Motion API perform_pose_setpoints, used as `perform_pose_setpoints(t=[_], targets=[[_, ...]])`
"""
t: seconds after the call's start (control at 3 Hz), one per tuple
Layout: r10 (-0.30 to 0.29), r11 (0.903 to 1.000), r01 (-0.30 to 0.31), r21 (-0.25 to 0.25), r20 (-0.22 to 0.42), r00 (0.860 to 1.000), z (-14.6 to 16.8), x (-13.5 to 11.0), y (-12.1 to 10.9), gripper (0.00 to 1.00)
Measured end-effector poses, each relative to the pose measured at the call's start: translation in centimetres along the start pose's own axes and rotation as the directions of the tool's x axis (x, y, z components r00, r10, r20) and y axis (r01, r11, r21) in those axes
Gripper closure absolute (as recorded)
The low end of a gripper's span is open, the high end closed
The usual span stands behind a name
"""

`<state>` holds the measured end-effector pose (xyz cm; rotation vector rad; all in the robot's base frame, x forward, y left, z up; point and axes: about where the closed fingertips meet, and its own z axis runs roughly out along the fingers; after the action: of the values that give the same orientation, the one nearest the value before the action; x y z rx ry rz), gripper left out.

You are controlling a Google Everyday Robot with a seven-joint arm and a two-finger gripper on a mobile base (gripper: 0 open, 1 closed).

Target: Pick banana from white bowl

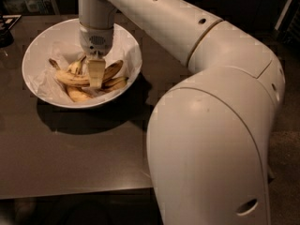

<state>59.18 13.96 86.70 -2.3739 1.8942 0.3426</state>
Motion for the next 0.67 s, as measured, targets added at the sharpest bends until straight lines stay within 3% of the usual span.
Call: perform_pose_setpoints(t=[0.33, 0.67], targets=[[0.0, 1.0, 0.0, 0.0, 0.0, 1.0, 0.0, 0.0, 0.0, 0.91], [0.002, 0.9985, -0.003, 0.054, 0.027, 1.0, -0.69, -0.25, 0.32, 1.0]])
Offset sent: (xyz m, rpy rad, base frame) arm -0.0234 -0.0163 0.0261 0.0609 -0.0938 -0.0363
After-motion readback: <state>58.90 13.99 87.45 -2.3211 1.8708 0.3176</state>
